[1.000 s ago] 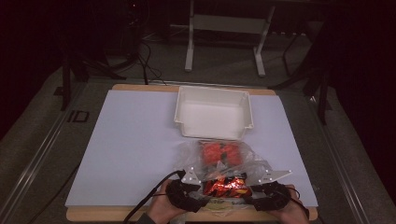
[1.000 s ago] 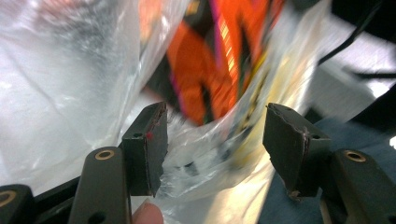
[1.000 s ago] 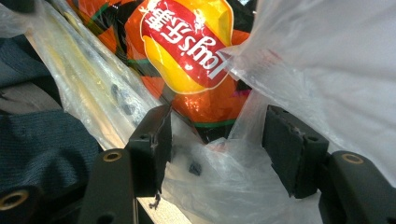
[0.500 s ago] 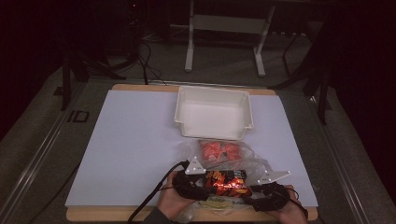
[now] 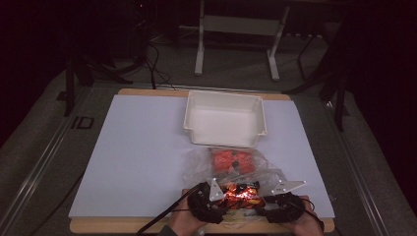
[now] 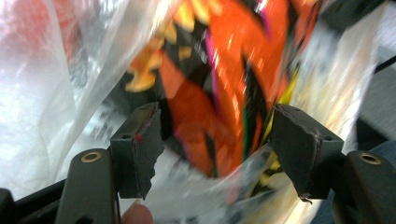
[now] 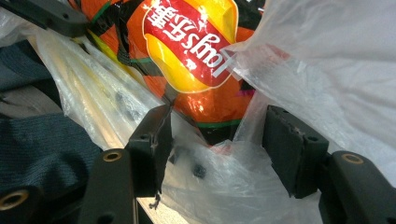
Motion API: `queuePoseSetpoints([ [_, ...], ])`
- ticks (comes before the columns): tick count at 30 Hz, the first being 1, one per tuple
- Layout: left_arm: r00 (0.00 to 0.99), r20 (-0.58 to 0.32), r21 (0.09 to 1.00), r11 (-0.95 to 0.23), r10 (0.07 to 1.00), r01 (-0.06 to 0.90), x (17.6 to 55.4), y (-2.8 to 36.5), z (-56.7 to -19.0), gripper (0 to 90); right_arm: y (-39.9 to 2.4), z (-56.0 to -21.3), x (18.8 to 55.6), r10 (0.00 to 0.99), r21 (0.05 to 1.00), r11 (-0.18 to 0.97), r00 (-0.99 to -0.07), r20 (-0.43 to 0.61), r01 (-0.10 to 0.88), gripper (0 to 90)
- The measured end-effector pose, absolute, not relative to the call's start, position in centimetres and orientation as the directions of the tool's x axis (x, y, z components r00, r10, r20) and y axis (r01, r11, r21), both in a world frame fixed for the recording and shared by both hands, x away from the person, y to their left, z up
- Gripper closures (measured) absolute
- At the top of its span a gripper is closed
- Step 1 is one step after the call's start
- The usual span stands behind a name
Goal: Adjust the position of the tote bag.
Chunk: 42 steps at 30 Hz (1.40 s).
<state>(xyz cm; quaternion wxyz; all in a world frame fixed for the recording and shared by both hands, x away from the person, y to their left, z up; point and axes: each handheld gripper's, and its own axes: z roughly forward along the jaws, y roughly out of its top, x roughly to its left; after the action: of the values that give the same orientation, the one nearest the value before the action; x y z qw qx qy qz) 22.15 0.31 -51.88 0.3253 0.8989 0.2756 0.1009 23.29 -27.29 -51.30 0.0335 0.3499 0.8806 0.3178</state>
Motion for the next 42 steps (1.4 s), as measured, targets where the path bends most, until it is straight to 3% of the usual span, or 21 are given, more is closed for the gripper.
queuePoseSetpoints([
  [22, 0.835, 0.027, 0.609, -0.671, 0.550, 0.422, 21.7, 4.5, -52.2, 44.5, -28.8, -51.4, 23.1, 0.612, 0.556, 0.598, -0.777, 0.149, 0.578, 57.6],
  [27, 0.836, 0.031, 0.608, -0.674, 0.548, 0.419, 21.8, 4.3, -52.2, 43.3, -29.2, -50.7, 22.9, 0.595, 0.616, 0.531, -0.773, 0.219, 0.583, 44.3],
  [31, 0.835, 0.036, 0.610, -0.674, 0.549, 0.417, 21.8, 4.1, -52.2, 42.4, -29.3, -49.7, 22.9, 0.584, 0.673, 0.460, -0.769, 0.262, 0.579, 43.6],
  [35, 0.836, 0.032, 0.615, -0.670, 0.548, 0.416, 21.8, 3.9, -52.3, 41.6, -28.7, -49.1, 23.4, 0.606, 0.724, 0.394, -0.752, 0.259, 0.566, 48.3],
  [38, 0.835, 0.027, 0.615, -0.668, 0.550, 0.419, 21.9, 3.9, -52.3, 41.3, -27.9, -49.4, 23.8, 0.653, 0.700, 0.434, -0.733, 0.188, 0.566, 50.6],
  [42, 0.834, 0.023, 0.618, -0.664, 0.551, 0.421, 21.9, 4.0, -52.4, 40.9, -27.9, -49.9, 23.7, 0.641, 0.675, 0.472, -0.746, 0.178, 0.567, 57.0],
])
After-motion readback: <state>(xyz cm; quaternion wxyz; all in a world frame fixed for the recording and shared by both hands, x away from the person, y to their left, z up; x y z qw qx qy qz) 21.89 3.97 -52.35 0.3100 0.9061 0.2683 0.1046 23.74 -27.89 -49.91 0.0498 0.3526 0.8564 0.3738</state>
